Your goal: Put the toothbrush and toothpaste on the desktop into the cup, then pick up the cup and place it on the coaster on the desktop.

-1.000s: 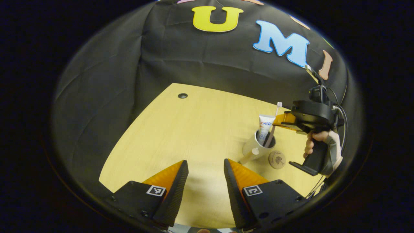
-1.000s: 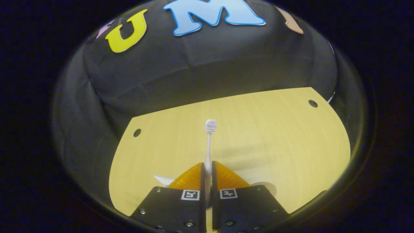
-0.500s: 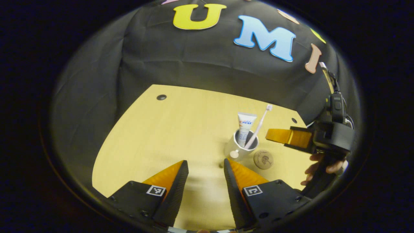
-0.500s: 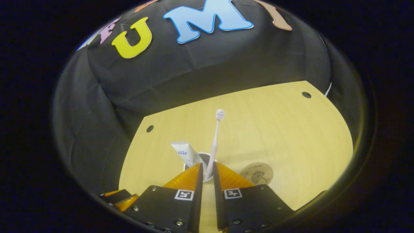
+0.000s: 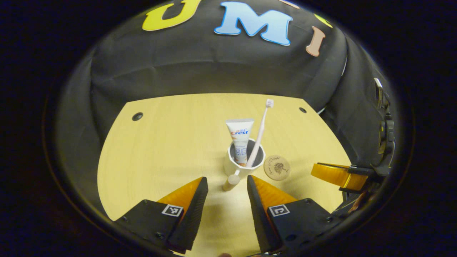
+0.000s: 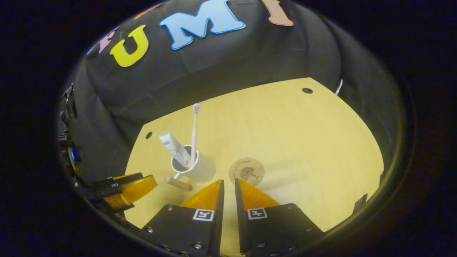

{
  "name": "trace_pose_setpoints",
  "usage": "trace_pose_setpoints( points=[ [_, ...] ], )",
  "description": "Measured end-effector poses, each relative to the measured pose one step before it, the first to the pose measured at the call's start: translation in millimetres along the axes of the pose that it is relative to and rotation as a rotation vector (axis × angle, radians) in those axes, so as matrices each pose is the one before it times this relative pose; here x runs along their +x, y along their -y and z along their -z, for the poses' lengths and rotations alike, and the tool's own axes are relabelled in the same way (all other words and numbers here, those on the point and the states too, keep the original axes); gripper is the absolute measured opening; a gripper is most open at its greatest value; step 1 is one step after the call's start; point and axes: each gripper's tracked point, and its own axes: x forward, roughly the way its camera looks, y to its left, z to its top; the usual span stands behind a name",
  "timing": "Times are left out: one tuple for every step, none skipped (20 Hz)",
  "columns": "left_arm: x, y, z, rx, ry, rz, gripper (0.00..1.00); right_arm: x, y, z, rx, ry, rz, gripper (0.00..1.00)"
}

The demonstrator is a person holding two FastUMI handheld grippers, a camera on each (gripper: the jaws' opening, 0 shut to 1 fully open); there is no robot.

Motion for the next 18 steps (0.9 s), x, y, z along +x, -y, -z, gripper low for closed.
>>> trace_pose_setpoints(
  points=[
    [4.15,5.69,2.35,0.02368,-0.02751,0.02497,0.72,-2.10,8.21,3.59,0.02344,-0.00037,0.01504,0.19],
    [3.39,3.56,1.86,0.02296,-0.03113,0.02446,0.72,-2.70,6.85,2.49,0.02171,-0.00017,0.01058,0.19],
    [2.85,2.35,0.81,0.02129,-0.03176,0.01831,0.72,-1.77,5.00,1.98,0.01533,-0.00037,0.00929,0.19],
    [4.50,2.66,-1.48,0.02327,-0.02843,0.01195,0.72,-1.70,5.44,-0.11,0.01522,0.00211,0.00951,0.19],
    [3.09,0.54,-1.61,0.02428,-0.02827,0.00889,0.75,-0.72,3.60,-0.53,0.01107,0.00312,0.00647,0.19],
    [4.67,2.68,-0.33,0.02043,-0.02631,0.00908,0.72,-1.56,3.46,-0.65,0.01055,0.00399,0.00583,0.19],
    [5.75,-1.14,0.83,0.01890,-0.02758,0.00622,0.69,-1.58,3.57,-0.48,0.00998,0.00608,0.00701,0.19],
    [4.95,-2.24,2.06,0.01992,-0.03245,-0.00122,0.72,-1.91,3.82,-1.13,0.01031,0.00515,0.00694,0.19],
    [5.30,-2.47,2.43,0.01695,-0.02366,-0.00133,0.72,-0.50,2.88,-0.49,0.01129,0.00300,0.00359,0.19],
    [5.26,-4.77,1.68,0.01079,-0.02513,-0.00280,0.72,-0.46,3.21,-1.87,0.01356,0.00206,0.00485,0.19],
    [4.12,-4.18,2.14,0.00697,-0.02192,-0.00441,0.72,-2.10,3.57,0.47,0.01132,0.00289,0.00583,0.19],
    [2.13,-2.89,-1.51,0.00488,-0.01744,-0.00198,0.72,-0.49,5.24,-0.60,0.01140,0.00082,0.00892,0.19],
    [2.91,-1.29,-0.81,0.00616,-0.01874,0.00018,0.72,0.29,4.24,-0.54,0.01144,0.00062,0.00820,0.19],
    [3.96,-1.42,3.71,0.00646,-0.01833,-0.00215,0.72,-1.09,5.17,-0.93,0.01160,-0.00029,0.00915,0.19],
    [3.36,-2.16,2.67,0.00373,-0.01697,0.00021,0.69,-1.52,5.34,-0.32,0.00799,0.00138,0.00800,0.19],
    [2.53,-2.99,1.60,0.00524,-0.01511,-0.00114,0.72,-1.14,6.05,-2.61,0.00892,0.00465,0.01261,0.19],
    [2.40,-2.59,0.82,0.00359,-0.01678,-0.00043,0.72,0.74,7.12,-2.56,0.01156,0.00287,0.01256,0.19],
    [3.18,-0.88,0.52,0.00172,-0.01924,-0.00009,0.72,0.55,5.32,-2.60,0.01527,0.00123,0.01030,0.20]
  ],
)
